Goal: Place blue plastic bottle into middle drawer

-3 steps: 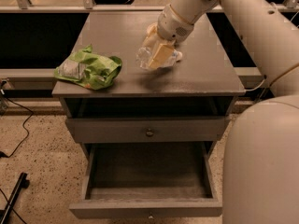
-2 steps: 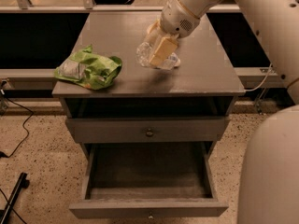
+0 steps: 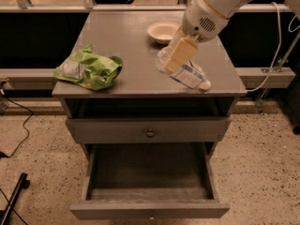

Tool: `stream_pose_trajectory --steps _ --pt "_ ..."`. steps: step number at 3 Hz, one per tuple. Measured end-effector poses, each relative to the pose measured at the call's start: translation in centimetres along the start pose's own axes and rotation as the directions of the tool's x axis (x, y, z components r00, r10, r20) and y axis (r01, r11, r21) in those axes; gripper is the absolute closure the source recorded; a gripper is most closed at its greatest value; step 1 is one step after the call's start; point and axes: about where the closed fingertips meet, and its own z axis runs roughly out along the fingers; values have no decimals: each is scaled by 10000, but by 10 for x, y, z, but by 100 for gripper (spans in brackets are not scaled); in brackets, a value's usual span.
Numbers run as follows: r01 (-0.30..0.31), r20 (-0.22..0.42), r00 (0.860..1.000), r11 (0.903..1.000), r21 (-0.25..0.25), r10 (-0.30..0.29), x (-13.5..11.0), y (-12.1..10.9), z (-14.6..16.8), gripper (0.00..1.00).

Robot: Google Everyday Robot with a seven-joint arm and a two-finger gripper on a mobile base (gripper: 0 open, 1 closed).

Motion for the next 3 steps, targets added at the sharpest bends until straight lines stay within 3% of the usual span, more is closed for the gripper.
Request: stream_pose_trajectory --steps 1,2,3 --pt "-1040 21 9946 9942 265 1040 29 21 -23 100" --pt "-1629 -395 9859 9866 -53 1625 45 47 -26 100" --pt "-1883 348 9809 9792 -753 1913 58 81 -2 100"
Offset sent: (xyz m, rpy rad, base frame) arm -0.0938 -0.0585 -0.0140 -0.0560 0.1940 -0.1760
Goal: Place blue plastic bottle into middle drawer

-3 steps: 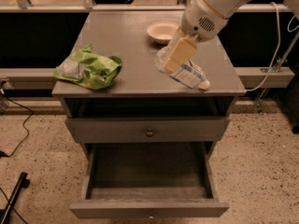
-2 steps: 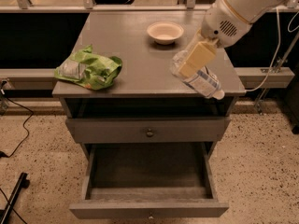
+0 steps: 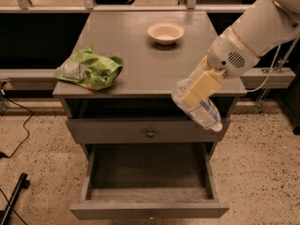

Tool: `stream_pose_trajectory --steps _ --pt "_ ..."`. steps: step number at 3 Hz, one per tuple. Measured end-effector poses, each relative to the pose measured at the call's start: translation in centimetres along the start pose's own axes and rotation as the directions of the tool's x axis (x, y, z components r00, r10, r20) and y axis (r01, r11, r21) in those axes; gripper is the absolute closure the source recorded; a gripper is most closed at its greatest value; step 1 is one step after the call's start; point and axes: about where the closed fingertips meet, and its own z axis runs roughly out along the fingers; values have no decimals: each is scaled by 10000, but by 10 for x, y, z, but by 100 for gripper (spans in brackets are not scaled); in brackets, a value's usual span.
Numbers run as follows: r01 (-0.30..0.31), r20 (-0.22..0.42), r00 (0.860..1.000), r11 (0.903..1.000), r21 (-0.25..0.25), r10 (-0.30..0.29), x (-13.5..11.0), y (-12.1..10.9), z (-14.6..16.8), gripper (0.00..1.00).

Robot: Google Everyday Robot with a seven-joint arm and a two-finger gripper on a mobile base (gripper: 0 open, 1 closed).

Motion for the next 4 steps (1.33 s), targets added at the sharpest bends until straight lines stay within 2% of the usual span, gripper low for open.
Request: stream_pose_trajectory --steps 1,2,3,4 --pt "3 -2 10000 10000 2 -3 0 0 0 100" --pt "-244 487 9985 9992 311 229 7 -3 12 100" --pt "-384 1515 9881 9969 691 276 28 19 35 100" --pt "-735 2345 9709 9924 991 485 68 35 75 100"
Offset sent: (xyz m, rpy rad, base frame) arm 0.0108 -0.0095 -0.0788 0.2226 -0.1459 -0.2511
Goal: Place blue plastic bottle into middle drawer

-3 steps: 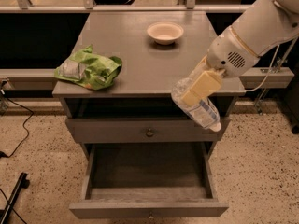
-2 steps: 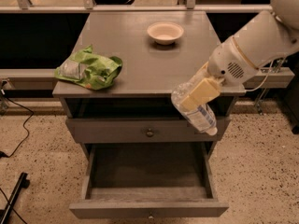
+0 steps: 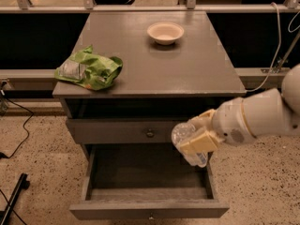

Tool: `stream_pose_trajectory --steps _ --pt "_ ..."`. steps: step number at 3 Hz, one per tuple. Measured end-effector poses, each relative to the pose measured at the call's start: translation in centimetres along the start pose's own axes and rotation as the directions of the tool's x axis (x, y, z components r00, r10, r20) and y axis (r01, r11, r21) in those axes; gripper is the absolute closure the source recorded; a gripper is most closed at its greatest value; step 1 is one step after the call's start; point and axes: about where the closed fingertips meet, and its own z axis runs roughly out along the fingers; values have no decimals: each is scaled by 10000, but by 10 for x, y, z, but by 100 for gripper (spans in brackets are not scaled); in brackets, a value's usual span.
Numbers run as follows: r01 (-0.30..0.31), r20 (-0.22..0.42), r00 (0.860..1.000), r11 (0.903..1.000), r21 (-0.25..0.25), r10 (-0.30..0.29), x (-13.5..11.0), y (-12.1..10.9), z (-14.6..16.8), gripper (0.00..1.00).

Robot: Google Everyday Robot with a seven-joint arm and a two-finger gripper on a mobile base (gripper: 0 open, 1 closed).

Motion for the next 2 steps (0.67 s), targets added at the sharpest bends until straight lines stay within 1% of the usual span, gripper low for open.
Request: stream_pose_trajectory --steps 1,2 --pt "-166 -21 9999 9986 492 167 25 0 8 100" --pt "-144 -73 9999 9986 502 148 25 0 10 100"
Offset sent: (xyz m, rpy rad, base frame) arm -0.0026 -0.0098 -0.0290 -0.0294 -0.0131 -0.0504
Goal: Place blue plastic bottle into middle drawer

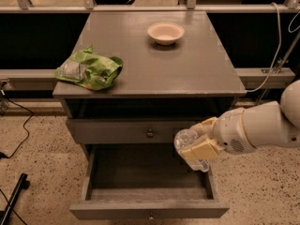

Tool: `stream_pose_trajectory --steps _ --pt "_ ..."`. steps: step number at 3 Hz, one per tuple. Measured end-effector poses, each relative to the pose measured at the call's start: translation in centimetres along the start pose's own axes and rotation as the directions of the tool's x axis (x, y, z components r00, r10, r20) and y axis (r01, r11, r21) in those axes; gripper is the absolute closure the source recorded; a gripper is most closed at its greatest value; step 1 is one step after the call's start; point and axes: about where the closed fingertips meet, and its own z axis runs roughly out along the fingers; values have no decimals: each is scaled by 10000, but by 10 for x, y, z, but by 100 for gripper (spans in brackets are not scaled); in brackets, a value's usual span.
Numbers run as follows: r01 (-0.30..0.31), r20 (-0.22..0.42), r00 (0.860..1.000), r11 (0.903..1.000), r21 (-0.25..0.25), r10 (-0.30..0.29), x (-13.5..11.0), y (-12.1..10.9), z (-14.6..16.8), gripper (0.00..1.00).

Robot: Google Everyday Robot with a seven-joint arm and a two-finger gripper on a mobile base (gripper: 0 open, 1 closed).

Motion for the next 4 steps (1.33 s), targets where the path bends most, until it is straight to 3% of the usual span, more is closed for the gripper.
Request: stream_pose_trajectory --steps 1,2,4 --pt "-17 329 9995 9998 -175 23 12 -16 30 100" --pt "130 558 9984 9989 -451 -104 41 -33 92 100" --pt "579 -515 9968 9968 -544 -607 100 -51 181 100"
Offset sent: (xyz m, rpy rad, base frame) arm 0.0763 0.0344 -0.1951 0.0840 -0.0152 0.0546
